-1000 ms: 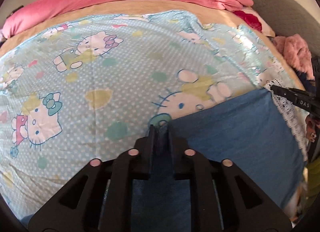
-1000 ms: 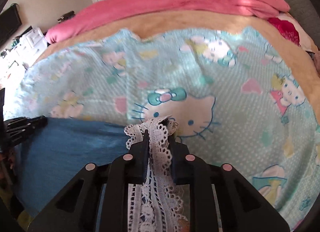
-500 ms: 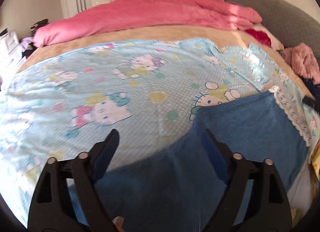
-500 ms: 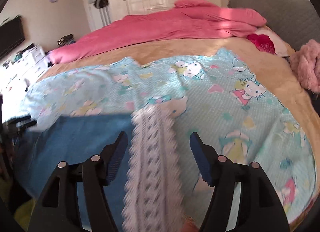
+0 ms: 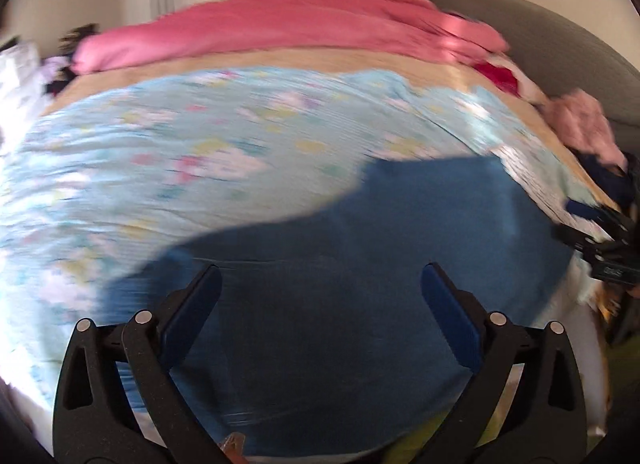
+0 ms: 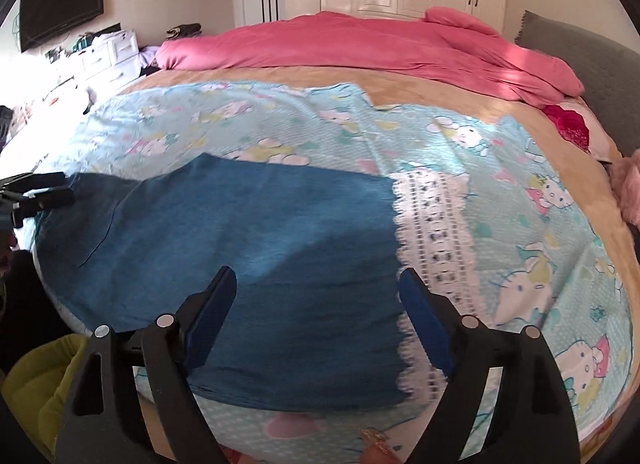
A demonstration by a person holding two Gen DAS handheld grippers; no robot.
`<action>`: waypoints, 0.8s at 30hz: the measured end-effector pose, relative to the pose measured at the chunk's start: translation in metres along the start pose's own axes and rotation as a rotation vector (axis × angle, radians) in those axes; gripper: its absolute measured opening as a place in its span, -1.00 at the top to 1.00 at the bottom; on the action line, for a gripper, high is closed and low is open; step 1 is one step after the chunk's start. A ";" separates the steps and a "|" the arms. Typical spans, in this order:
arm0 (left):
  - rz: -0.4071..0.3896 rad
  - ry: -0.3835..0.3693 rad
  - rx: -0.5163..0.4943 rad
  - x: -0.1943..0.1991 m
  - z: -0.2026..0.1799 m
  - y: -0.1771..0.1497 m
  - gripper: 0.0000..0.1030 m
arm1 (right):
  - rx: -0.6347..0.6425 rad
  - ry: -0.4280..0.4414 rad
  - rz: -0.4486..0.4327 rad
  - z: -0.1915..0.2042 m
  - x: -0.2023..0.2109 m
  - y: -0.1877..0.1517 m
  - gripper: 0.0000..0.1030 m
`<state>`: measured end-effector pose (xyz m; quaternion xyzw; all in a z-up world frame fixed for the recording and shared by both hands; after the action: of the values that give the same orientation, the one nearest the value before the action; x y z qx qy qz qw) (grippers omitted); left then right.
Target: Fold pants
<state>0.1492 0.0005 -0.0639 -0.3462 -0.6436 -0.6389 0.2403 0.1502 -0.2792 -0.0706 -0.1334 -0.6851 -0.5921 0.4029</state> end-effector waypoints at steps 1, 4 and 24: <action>0.014 0.005 -0.020 -0.007 -0.007 -0.003 -0.81 | 0.004 0.003 0.010 0.002 -0.002 -0.002 -0.60; 0.116 0.058 -0.041 -0.035 -0.011 -0.019 -0.82 | 0.015 -0.053 0.061 -0.003 -0.010 -0.010 -0.60; 0.051 0.104 0.024 -0.005 0.003 -0.019 -0.81 | -0.103 -0.102 0.042 -0.042 0.022 -0.029 -0.64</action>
<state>0.1386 0.0042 -0.0800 -0.3257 -0.6290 -0.6418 0.2937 0.1332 -0.3318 -0.0764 -0.1983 -0.6704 -0.6106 0.3721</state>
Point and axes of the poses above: each gripper's, at about its wrist camera, not at the fingertips, and x roughly against the way its jaws point, z to its left, y to its top, the point moved 8 cm from there along -x, roughly the way its jaws point, and after that the axes turned 2 degrees about y, right-handed, at the moved point
